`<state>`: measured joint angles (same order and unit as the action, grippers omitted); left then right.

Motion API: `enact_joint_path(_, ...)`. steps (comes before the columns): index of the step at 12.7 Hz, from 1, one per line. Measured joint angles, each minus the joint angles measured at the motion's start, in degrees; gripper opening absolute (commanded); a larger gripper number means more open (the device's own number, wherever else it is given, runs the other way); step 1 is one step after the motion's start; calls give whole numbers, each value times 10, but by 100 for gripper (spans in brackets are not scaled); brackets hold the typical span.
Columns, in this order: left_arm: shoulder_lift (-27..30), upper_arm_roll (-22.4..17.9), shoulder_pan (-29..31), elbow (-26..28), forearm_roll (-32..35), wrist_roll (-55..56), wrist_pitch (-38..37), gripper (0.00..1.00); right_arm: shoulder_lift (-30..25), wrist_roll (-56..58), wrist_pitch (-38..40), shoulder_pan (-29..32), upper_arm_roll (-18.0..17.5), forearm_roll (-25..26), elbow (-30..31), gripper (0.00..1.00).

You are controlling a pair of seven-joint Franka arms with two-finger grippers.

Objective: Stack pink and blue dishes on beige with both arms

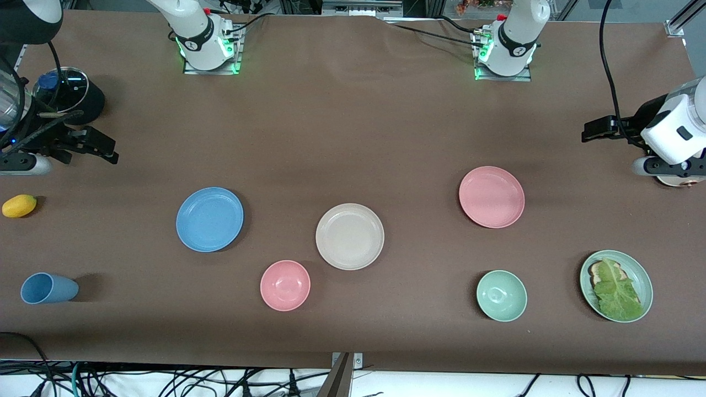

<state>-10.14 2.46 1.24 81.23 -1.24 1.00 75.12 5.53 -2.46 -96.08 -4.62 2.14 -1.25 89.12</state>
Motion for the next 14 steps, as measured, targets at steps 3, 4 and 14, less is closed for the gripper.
enact_joint_path(3, -1, 0, 2, 2, 0, 0, -11, 100, 0, 0, 0, 0, -1, 0, 0, 100)
enact_joint_path(4, -1, 0, 2, 2, 0, 0, -12, 100, 0, -1, 0, 0, -1, 0, 0, 100)
enact_joint_path(14, -1, 0, 2, 12, 0, 1, -13, 100, 0, -1, -4, -2, -1, 0, 0, 100)
